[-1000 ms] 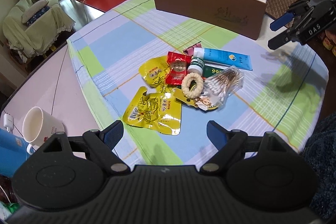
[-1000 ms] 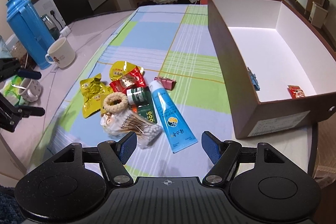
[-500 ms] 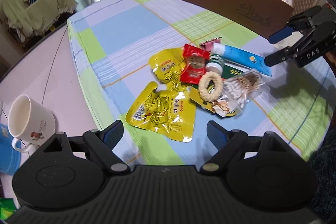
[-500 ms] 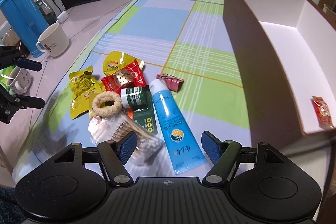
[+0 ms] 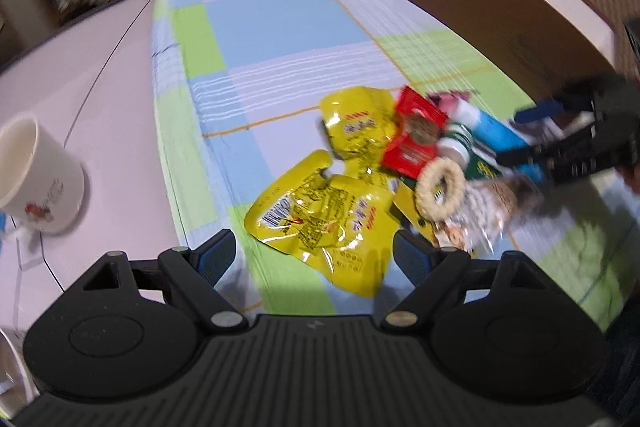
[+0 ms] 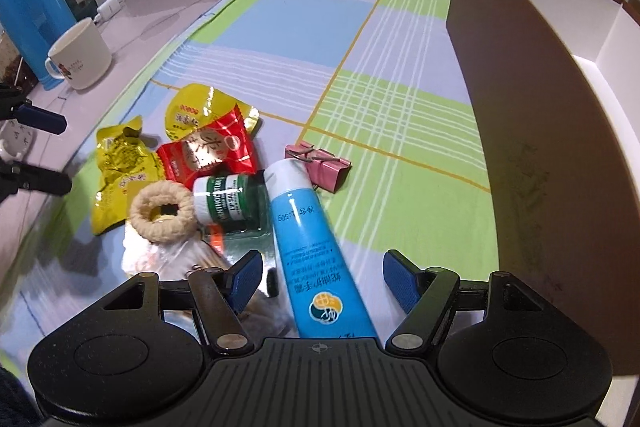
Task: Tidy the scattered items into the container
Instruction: 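Grasp the blue tube with the right gripper while the left gripper grasps the yellow snack bag, then lift the blue tube and yellow snack bag with both grippers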
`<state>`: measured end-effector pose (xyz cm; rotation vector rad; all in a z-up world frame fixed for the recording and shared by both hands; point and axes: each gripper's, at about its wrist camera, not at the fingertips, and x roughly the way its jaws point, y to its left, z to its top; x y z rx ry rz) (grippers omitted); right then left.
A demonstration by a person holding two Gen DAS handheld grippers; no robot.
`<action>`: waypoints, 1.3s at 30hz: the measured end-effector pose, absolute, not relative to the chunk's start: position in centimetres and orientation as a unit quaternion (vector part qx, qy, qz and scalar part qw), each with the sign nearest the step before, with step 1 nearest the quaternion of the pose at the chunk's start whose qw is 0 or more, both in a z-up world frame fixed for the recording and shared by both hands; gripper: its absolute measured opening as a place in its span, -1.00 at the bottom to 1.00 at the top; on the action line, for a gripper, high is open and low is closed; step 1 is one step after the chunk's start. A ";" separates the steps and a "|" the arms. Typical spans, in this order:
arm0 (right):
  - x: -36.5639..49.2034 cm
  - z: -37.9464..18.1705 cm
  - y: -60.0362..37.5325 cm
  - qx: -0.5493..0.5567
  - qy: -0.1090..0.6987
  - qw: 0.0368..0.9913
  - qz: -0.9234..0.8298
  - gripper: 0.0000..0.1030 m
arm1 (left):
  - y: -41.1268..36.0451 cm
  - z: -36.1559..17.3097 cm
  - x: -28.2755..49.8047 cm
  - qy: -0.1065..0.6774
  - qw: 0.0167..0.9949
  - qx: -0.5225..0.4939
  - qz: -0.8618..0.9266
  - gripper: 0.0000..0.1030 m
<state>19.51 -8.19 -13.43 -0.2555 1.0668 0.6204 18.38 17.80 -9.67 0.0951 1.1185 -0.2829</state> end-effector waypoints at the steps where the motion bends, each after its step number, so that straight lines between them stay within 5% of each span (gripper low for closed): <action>1: 19.6 -13.7 -8.1 -0.125 0.498 0.808 0.288 0.20 | 18.0 -9.9 18.6 0.531 0.838 0.030 -0.124 0.61; 3: 19.5 -14.0 -8.0 -0.140 0.492 0.809 0.289 -0.11 | 18.3 -10.4 19.0 0.532 0.840 0.006 -0.107 0.57; 5: 19.4 -14.1 -7.9 -0.155 0.483 0.811 0.292 -0.17 | 18.4 -11.0 19.4 0.534 0.840 -0.008 -0.095 0.54; 13: 19.2 -14.2 -8.1 -0.161 0.474 0.811 0.303 -0.16 | 18.3 -13.2 21.2 0.542 0.837 -0.031 -0.065 0.53; 22: 18.6 -14.3 -8.0 -0.171 0.461 0.815 0.307 -0.16 | 16.5 -14.1 20.6 0.491 0.866 0.043 -0.082 0.13; 39: 16.2 -11.6 -8.0 -0.157 0.450 0.828 0.295 -0.35 | 17.3 -9.5 17.1 0.479 0.869 0.102 -0.079 0.12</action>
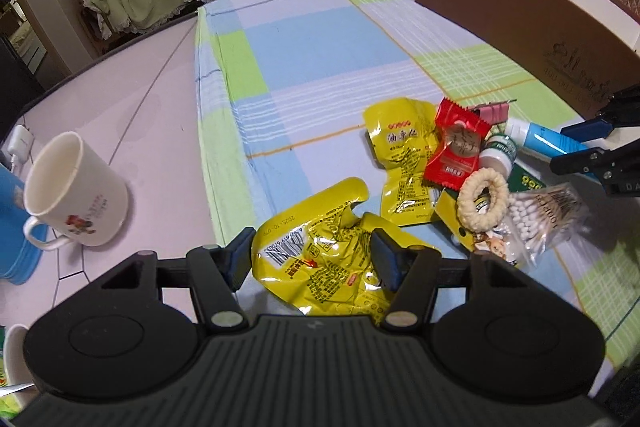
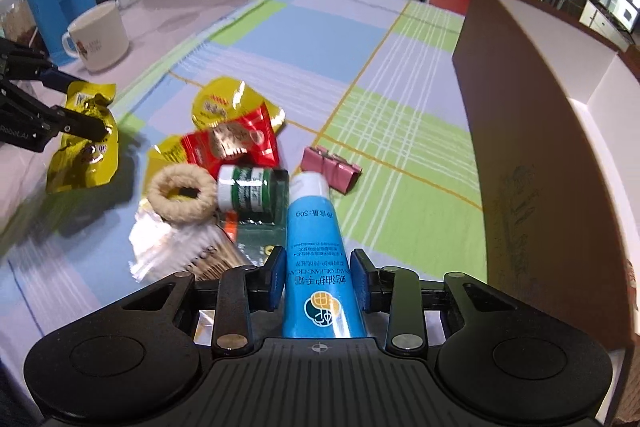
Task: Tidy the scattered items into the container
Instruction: 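Lift the blue tube and yellow snack bag with both grippers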
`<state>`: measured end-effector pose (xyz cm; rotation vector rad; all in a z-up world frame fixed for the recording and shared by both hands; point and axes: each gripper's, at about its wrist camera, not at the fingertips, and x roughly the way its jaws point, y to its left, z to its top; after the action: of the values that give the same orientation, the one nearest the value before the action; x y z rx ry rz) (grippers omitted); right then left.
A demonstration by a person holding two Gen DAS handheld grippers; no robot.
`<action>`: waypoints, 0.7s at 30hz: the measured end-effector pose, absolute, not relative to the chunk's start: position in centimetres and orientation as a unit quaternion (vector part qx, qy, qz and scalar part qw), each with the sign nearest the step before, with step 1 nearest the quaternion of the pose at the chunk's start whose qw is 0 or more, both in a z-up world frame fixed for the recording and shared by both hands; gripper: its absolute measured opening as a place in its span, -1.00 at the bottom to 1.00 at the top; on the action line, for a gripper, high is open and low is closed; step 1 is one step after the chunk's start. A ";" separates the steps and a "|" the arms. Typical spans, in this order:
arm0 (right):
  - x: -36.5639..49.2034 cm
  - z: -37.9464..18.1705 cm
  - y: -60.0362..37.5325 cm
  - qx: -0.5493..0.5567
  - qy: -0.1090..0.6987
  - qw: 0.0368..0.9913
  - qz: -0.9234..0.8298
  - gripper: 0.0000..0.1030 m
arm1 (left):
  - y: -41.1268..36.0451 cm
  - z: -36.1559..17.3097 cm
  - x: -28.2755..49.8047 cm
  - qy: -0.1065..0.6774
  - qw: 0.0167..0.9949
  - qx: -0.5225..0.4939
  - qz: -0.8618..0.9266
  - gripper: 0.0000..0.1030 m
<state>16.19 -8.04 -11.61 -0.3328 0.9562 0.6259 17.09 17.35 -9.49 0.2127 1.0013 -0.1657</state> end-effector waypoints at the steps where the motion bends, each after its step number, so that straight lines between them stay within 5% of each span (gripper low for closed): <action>1: 16.0 -11.3 -8.1 -0.154 0.450 0.829 0.293 -0.35 | 17.2 -9.1 16.9 0.476 0.869 0.104 -0.080 0.12; 11: 13.8 -9.3 -10.1 -0.140 0.461 0.834 0.268 -0.35 | 15.4 -6.9 14.7 0.456 0.878 0.114 -0.096 0.12; 21: 12.8 -13.3 -12.8 -0.158 0.519 0.805 0.240 -0.34 | 13.9 -6.9 12.7 0.461 0.872 0.121 -0.114 0.12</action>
<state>12.80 -12.75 -13.31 -0.3373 1.1116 0.5133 12.70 13.90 -6.91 0.2519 0.9625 -0.2379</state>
